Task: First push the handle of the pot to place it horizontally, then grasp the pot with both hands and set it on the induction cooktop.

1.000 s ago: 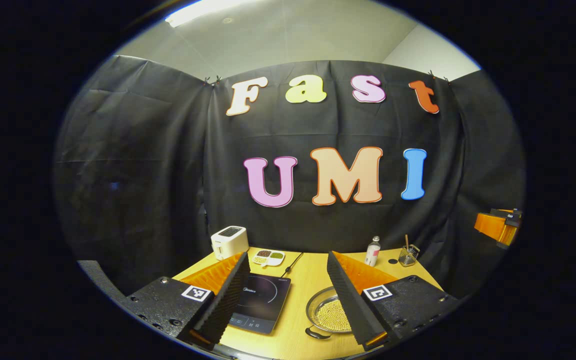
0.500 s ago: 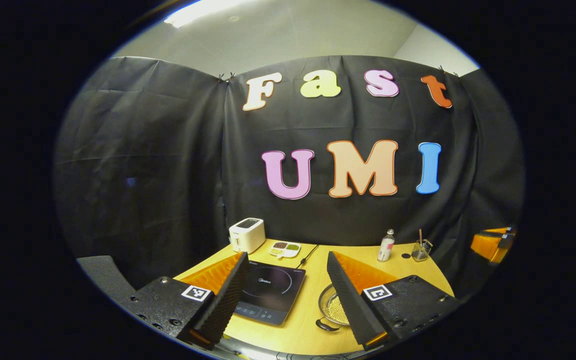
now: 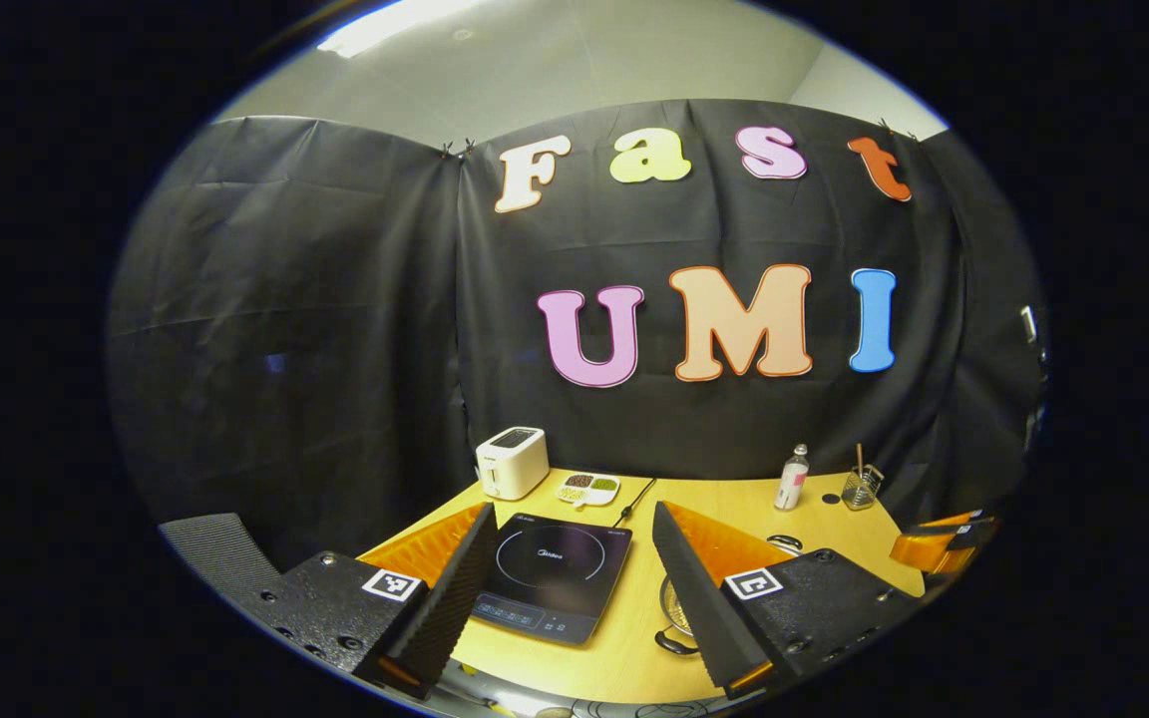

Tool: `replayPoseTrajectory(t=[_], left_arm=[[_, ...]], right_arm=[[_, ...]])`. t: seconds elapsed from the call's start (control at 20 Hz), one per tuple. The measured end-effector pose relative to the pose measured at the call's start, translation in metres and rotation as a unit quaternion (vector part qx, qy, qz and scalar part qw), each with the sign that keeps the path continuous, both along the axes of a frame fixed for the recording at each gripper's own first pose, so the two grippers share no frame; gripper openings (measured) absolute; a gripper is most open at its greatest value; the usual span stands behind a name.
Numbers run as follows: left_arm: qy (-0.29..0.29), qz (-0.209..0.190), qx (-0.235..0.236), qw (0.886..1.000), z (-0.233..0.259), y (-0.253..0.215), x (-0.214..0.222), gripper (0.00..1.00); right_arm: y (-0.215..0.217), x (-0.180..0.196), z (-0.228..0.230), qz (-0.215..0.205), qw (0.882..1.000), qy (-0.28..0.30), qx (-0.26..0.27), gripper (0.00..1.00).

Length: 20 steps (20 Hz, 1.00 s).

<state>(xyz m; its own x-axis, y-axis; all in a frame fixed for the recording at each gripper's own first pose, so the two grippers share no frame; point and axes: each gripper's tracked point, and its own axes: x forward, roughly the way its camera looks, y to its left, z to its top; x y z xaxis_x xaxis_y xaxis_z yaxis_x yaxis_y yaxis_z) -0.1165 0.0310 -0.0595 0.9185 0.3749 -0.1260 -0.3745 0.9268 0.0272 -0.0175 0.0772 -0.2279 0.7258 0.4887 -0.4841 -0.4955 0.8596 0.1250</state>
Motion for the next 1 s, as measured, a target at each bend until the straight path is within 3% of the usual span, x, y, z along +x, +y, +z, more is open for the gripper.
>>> replayPoseTrajectory(t=[0.4,0.5,0.55,0.8,1.0], left_arm=[[0.008,-0.024,-0.021,0.999,-0.021,0.064,0.043,0.94],[0.013,-0.030,-0.026,0.999,-0.028,0.084,0.057,0.94],[0.017,-0.033,-0.028,0.999,-0.034,0.093,0.063,0.94],[0.030,-0.050,-0.031,0.998,-0.051,0.132,0.087,0.95],[0.039,-0.073,-0.034,0.996,-0.065,0.149,0.104,0.93]], right_arm=[[0.050,-0.015,-0.086,-0.016,0.991,0.127,-0.039,0.18],[0.064,-0.024,-0.110,-0.024,0.984,0.169,-0.051,0.19],[0.071,-0.028,-0.122,-0.031,0.979,0.193,-0.055,0.27],[0.084,-0.048,-0.179,-0.072,0.955,0.276,-0.087,0.27],[0.088,-0.052,-0.205,-0.109,0.941,0.302,-0.104,0.27]])
